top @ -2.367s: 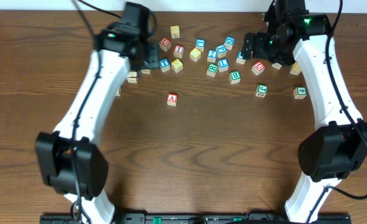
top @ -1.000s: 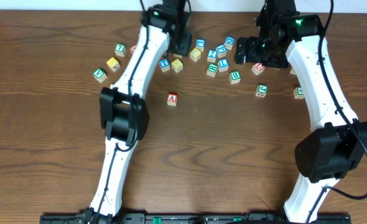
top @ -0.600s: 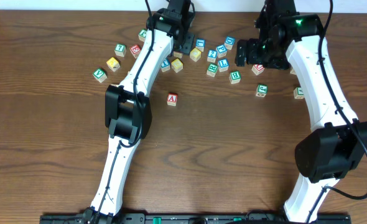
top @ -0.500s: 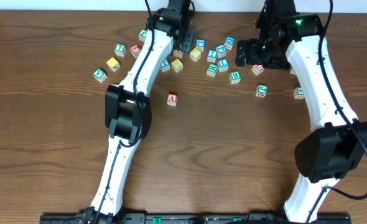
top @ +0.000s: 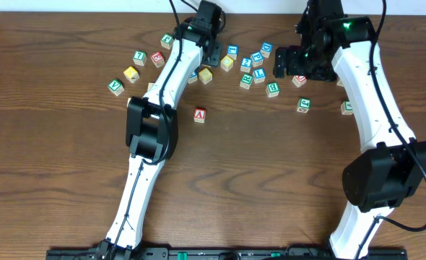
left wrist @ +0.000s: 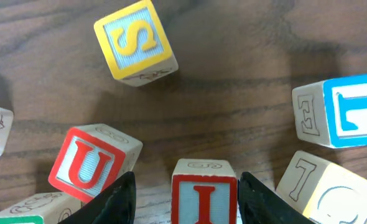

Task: Spell out AI2
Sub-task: 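Lower the left gripper and grasp the red-lettered I block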

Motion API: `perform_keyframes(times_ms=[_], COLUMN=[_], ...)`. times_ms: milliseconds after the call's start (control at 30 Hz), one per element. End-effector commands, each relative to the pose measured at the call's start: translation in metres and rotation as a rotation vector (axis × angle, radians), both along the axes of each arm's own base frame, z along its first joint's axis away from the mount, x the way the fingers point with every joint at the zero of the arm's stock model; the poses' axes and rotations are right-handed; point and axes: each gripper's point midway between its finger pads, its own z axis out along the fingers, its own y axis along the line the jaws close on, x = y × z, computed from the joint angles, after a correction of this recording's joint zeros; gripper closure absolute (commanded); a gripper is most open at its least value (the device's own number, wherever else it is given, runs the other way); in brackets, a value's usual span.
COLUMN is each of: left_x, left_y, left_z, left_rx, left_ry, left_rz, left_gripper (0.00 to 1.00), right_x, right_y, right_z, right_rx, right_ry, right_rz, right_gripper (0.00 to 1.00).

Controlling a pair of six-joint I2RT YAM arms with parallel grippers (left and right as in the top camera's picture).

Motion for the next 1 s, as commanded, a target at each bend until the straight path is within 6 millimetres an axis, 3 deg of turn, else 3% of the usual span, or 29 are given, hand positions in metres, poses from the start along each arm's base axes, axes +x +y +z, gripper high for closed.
perform_keyframes(times_ms=[0, 233, 300, 700, 967], left_x=[0.002, -0.004, -0.004, -0.004, -0.002], left_y=[0.006, 0.004, 0.004, 0.004, 0.003], left_z=[-0.004, -0.016, -0.016, -0.016, 0.013], left_rx=[0.004, 0.007, 0.007, 0.005, -0.024], left_ry=[0.002, 0.026, 0.026, 0.026, -0.012], left_rz=[0.027, 0.02, 0.02, 0.024, 0.052], left_gripper=[0.49, 0.5, 0.55, 0.67, 0.72], right_x=[0.004, 0.004, 0.004, 0.004, 0.004], right_y=[-0.005, -0.005, -0.005, -0.005, -0.005], right_z=[0.006, 0.006, 0.006, 0.006, 0.006], right_rx=[-0.008, -0.008, -0.008, -0.009, -0.009], right_ry=[-0.022, -0.022, -0.022, -0.023, -0.023], right_rz=[0.0, 0.0, 0.0, 0.0, 0.0], right_gripper=[0.01, 0.01, 0.01, 0.01, 0.01])
